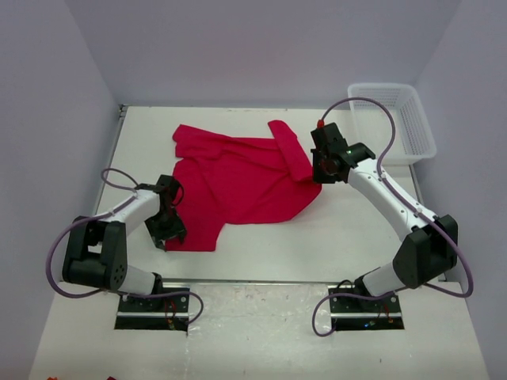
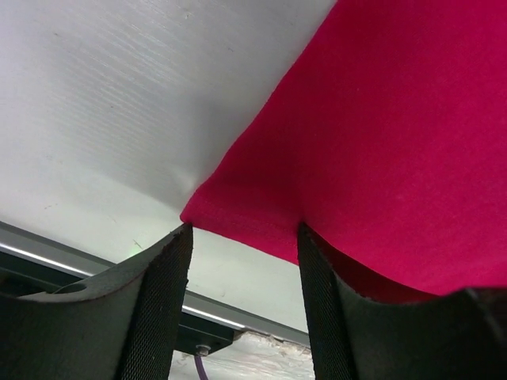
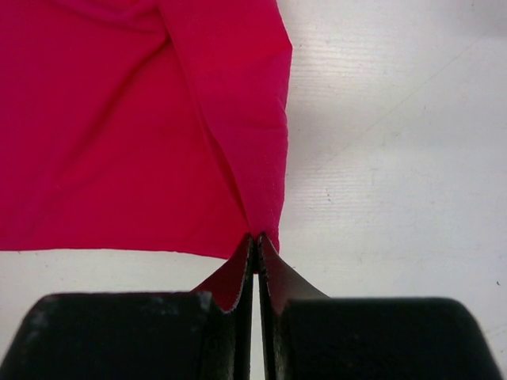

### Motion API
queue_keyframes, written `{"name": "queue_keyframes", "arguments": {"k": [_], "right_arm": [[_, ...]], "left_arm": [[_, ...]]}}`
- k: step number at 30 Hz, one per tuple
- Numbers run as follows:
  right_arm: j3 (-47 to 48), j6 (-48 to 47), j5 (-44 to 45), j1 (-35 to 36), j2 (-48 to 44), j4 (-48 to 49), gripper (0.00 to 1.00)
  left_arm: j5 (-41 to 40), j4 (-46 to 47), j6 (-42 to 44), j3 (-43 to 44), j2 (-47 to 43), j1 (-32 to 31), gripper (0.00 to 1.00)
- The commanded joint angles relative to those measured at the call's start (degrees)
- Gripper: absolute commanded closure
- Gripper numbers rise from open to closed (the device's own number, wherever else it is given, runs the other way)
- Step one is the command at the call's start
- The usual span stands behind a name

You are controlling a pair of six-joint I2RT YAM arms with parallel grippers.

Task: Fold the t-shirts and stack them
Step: Flatten out the tshirt

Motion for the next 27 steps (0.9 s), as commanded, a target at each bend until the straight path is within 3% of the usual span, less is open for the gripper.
{"name": "queue_keyframes", "arguments": {"k": [1, 10, 17, 25, 27], "right_arm": [[0.0, -0.4, -0.6, -0.4, -3.4, 1.3, 1.0], [1.0, 0.2, -0.5, -0.6, -3.6, 0.1, 1.0], [0.8, 0.3, 0.0, -0.8, -2.8, -0.2, 1.0], [2.6, 0.9, 0.5, -0.7, -1.3, -1.2, 1.0], [2.9, 0.9, 1.0, -0.7, -1.2, -1.2, 1.0]], "left_arm": [[1.3, 4.5, 2.4, 0.1, 1.8, 2.4, 0.43], [4.3, 10.7, 5.0, -0.3, 8.7, 4.6, 0.45], [6.3, 14.1, 6.0, -1.6, 11.6, 4.9, 0.71], [7.4, 12.1, 5.8, -0.1, 8.1, 5.2, 1.0], [7.4, 10.3, 5.5, 1.2, 5.4, 5.2, 1.0]]}}
